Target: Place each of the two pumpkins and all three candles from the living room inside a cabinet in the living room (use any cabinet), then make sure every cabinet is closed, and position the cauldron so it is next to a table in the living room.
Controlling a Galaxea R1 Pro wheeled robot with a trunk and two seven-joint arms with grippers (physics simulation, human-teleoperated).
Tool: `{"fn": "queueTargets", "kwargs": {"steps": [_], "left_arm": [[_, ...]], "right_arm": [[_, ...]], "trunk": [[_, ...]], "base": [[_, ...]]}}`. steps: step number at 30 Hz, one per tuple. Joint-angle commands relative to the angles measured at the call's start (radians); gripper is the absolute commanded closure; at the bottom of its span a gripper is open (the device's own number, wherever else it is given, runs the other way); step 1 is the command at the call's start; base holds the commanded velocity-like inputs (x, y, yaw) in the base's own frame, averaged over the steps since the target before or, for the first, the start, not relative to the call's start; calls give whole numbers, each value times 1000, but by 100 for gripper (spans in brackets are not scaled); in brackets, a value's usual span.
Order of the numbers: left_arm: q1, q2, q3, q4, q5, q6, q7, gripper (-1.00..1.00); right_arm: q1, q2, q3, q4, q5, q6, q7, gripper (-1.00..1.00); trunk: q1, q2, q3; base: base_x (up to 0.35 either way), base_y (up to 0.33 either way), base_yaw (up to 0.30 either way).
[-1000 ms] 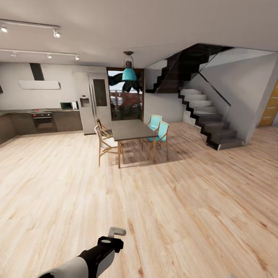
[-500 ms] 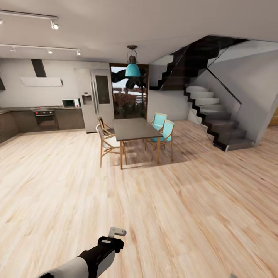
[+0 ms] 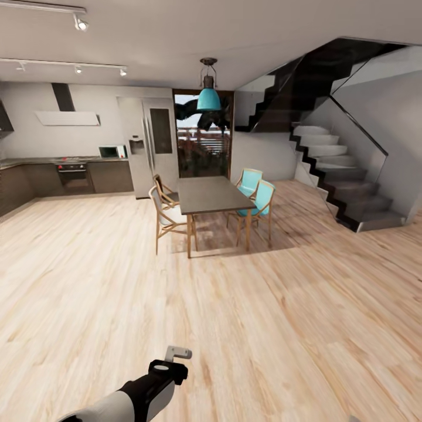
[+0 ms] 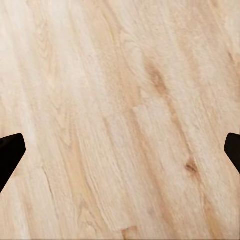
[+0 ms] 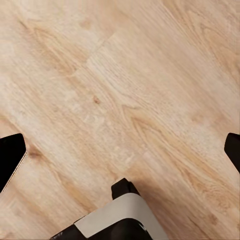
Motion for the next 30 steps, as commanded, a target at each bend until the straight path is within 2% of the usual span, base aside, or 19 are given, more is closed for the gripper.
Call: {"fn": "queueTargets", "kwargs": {"steps": [1, 7, 10, 30], "left_arm": [[1, 0, -8, -2, 5, 5, 7, -100], [11, 0, -8, -3, 1, 6, 7, -100], [12, -1, -8, -3, 0, 6, 8, -100], [13, -2, -8, -3, -1, 6, 8, -100]], "right_arm": [[0, 0, 0, -3, -10, 5, -5, -100], [0, 1, 0, -3, -8, 4, -5, -100], [0, 1, 0, -3, -9, 3, -5, -100], [0, 2, 0, -3, -10, 2, -5, -100]], "trunk": [[1, -2, -4], [1, -2, -10], [1, -2, -9], [1, -2, 1]], "base": [[338, 0, 73], [337, -14, 44], [323, -100, -137], [302, -166, -261]]}}
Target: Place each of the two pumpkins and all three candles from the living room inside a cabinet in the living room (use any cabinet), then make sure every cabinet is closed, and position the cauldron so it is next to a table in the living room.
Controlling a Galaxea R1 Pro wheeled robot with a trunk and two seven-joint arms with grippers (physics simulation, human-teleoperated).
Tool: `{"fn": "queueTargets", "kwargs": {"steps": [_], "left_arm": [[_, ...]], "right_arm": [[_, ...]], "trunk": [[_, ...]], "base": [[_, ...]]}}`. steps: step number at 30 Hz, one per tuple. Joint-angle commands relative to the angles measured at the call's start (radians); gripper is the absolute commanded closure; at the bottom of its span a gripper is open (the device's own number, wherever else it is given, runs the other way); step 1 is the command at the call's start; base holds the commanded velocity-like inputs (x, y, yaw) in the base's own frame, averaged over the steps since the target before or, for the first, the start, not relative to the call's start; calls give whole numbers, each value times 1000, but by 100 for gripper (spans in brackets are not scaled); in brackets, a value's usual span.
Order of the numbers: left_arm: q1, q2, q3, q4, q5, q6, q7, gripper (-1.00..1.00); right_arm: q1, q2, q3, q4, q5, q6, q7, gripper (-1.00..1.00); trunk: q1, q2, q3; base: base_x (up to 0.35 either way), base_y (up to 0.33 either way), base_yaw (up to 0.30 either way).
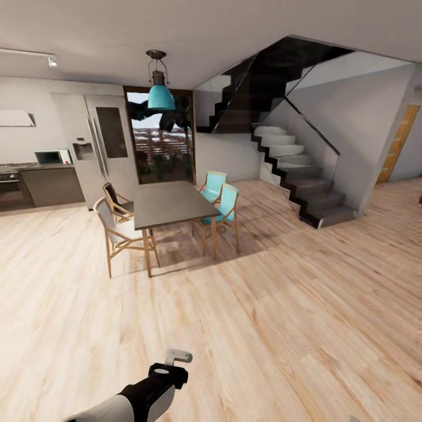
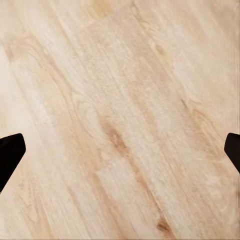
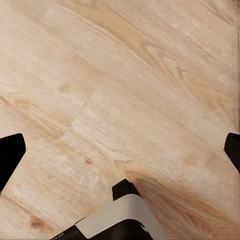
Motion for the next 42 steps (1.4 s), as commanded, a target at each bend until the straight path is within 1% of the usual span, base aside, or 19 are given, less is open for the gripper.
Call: {"fn": "queueTargets", "kwargs": {"steps": [1, 11, 23, 26, 28, 30, 34, 42], "left_arm": [[-1, 0, -8, -2, 6, 5, 7, -100], [-1, 0, -8, -2, 6, 5, 6, -100], [-1, 0, -8, -2, 6, 5, 7, -100], [-1, 0, -8, -2, 6, 5, 7, -100], [-1, 0, -8, -2, 6, 5, 7, -100], [-1, 0, -8, -2, 6, 5, 7, -100], [0, 0, -8, -2, 6, 5, 7, -100], [0, 0, -8, -2, 6, 5, 7, -100]], "right_arm": [[0, 0, 1, -2, -11, 5, -5, -100], [0, 1, 1, -2, -11, 5, -5, -100], [0, 1, 1, -2, -12, 5, -2, -100], [0, 0, 0, -2, -8, 4, 41, -100], [0, -1, 0, 5, 0, 1, 95, -100], [0, -2, 2, 16, 3, 0, 115, -100], [0, -3, 1, 24, 4, -1, 130, -100], [0, -3, -9, 26, -10, -1, 142, -100]], "trunk": [[1, -2, -2], [1, -2, 2], [1, -2, 1], [1, -2, 0], [1, -2, 0], [1, -2, 0], [1, -2, 0], [1, -2, 0]], "base": [[298, -175, -274], [298, -175, -281], [297, -175, -262], [294, -175, -72], [293, -175, -30], [293, -175, -15], [293, -175, -5], [293, -175, -51]]}}
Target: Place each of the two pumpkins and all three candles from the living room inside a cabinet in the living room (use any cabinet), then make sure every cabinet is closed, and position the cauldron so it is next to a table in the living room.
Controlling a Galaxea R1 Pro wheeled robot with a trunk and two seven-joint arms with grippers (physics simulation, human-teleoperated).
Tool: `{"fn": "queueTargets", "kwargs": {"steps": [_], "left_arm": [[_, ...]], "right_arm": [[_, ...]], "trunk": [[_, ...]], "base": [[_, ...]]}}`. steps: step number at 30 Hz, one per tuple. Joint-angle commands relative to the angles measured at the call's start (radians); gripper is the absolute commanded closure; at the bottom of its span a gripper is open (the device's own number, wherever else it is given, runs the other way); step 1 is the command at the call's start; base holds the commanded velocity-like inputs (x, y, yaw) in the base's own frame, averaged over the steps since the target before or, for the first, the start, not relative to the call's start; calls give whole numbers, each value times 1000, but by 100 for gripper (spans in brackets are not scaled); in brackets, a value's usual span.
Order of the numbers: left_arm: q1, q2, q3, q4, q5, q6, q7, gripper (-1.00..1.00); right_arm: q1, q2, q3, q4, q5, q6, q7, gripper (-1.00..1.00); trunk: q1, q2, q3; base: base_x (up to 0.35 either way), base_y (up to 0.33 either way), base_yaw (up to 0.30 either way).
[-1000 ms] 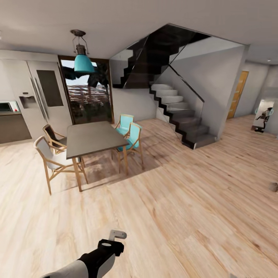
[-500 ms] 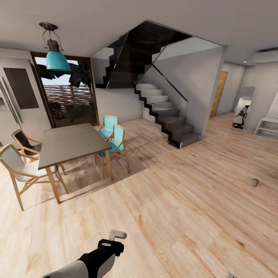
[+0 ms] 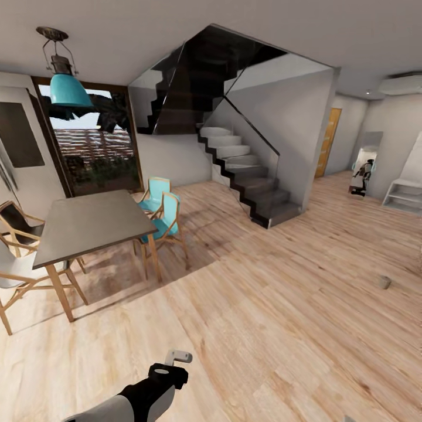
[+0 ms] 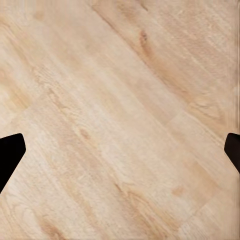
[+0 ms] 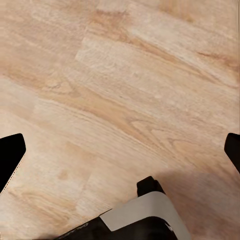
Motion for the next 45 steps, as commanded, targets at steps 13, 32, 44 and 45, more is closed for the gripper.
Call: {"fn": "queueTargets", "kwargs": {"steps": [13, 32, 44, 45], "left_arm": [[-1, 0, -8, -2, 6, 5, 7, -100], [-1, 0, -8, -2, 6, 3, 7, -100], [-1, 0, -8, -2, 6, 3, 7, -100], [-1, 0, -8, -2, 6, 3, 7, -100]], "right_arm": [[0, 0, -4, -1, -8, 8, 5, -100], [-1, 2, 4, -1, -7, 4, 4, -100], [0, 2, 4, -1, -7, 2, 4, -100], [0, 2, 4, -1, -7, 2, 4, -100]], "trunk": [[1, -2, -2], [1, -2, -2], [1, -2, -2], [1, -2, -2]], "base": [[291, -173, -265], [308, -37, -286], [317, -46, -286], [317, -87, -286]]}}
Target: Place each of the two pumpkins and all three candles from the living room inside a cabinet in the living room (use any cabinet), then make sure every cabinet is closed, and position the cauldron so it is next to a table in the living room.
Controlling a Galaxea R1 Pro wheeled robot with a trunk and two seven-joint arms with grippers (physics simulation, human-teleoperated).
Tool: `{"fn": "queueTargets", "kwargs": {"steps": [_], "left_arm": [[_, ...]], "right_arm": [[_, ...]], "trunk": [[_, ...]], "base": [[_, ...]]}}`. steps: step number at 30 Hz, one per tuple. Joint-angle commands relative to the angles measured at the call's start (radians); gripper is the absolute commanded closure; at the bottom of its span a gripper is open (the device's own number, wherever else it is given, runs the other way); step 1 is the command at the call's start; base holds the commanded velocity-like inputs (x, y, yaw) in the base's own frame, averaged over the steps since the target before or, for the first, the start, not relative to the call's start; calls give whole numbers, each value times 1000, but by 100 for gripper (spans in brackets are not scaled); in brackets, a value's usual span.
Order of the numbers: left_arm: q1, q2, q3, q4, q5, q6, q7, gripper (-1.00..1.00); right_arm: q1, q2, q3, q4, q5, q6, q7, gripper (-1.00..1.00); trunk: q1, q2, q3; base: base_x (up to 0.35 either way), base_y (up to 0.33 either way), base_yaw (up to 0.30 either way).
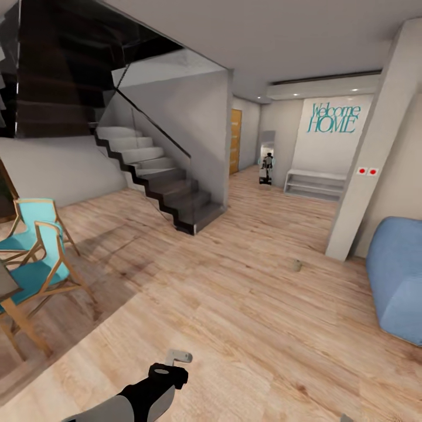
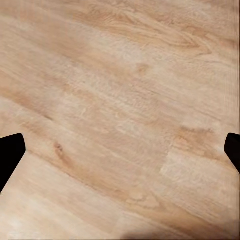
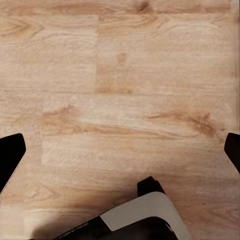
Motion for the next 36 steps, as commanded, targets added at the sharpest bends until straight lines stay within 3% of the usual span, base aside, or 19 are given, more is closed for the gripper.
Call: {"fn": "queueTargets", "kwargs": {"steps": [1, 20, 36], "left_arm": [[-1, 1, -8, -2, 6, 5, 7, -100], [-1, 1, -8, -2, 6, 5, 7, -100], [-1, 1, -8, -2, 6, 5, 7, -100]], "right_arm": [[0, 0, -4, -2, -7, 6, 1, -100], [0, 0, -3, -2, -6, 7, 1, -100], [0, 0, -2, -2, -4, 6, 1, -100]], "trunk": [[1, -2, -2], [1, -2, -2], [1, -2, -2]], "base": [[317, -89, -286], [317, -96, -278], [319, -22, -98]]}}
